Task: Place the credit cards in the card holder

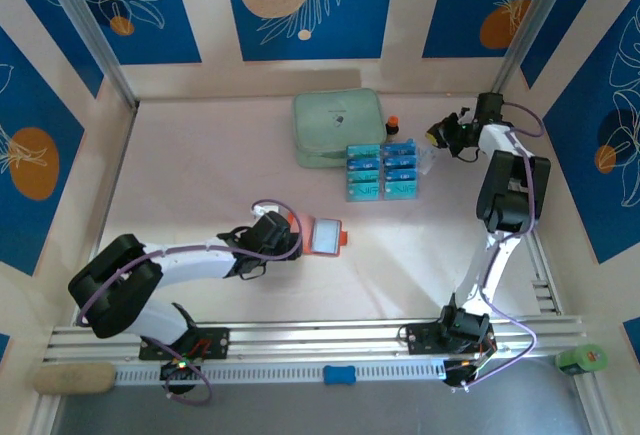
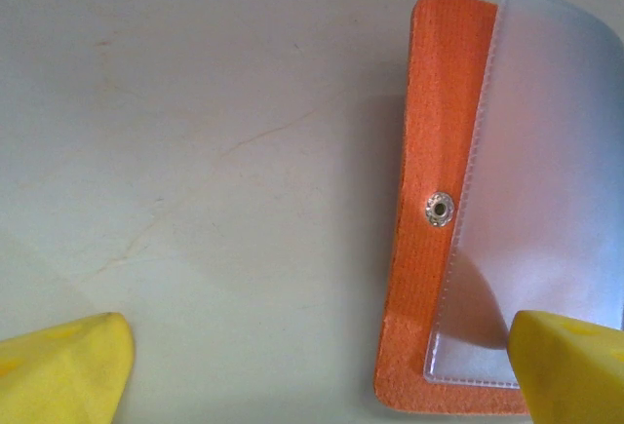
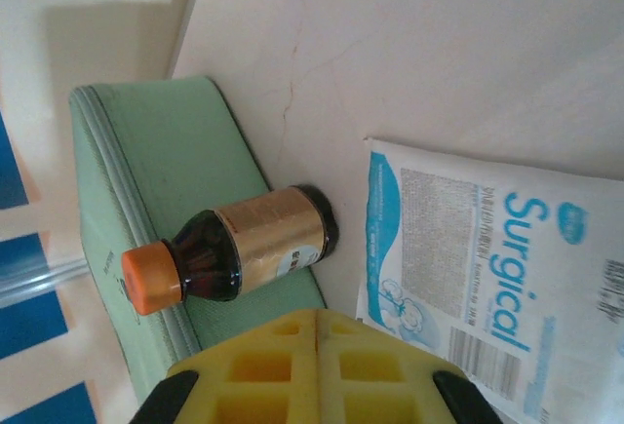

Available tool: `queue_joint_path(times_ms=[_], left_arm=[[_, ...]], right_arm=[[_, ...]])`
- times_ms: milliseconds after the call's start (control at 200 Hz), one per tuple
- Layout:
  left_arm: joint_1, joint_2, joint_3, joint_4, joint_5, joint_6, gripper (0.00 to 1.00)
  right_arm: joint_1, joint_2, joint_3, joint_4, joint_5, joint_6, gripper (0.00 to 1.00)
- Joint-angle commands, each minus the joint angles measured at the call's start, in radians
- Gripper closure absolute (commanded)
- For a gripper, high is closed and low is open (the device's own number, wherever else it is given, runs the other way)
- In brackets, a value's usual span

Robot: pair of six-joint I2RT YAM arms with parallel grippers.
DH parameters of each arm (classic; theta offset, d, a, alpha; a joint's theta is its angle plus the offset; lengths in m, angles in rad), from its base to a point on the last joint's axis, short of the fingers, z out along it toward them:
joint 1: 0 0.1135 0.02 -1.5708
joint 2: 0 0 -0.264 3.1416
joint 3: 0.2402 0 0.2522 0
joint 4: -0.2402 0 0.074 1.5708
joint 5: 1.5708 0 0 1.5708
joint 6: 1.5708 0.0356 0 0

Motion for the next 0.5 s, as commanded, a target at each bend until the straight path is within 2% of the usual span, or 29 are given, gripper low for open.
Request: queue_joint_path(times_ms=[0,175,495], left_arm=[[0.009,0.012,0.010,-0.016,0.020,-0.024,0.02],[0.009,0.001,0.005,-0.021,0.016,-0.018,0.02],[0.008,-0.020,-0.016,-0.018,0.015,-0.009,0.02]], right_arm=[[0.020,0.027,0.039,-0.037,-0.122,-0.026,1.00],[0.032,0.018,-0.013,-0.017,-0.157,-0.042,1.00],[0.031,-0.085,-0.189,0.069,-0.194,-0.027,1.00]])
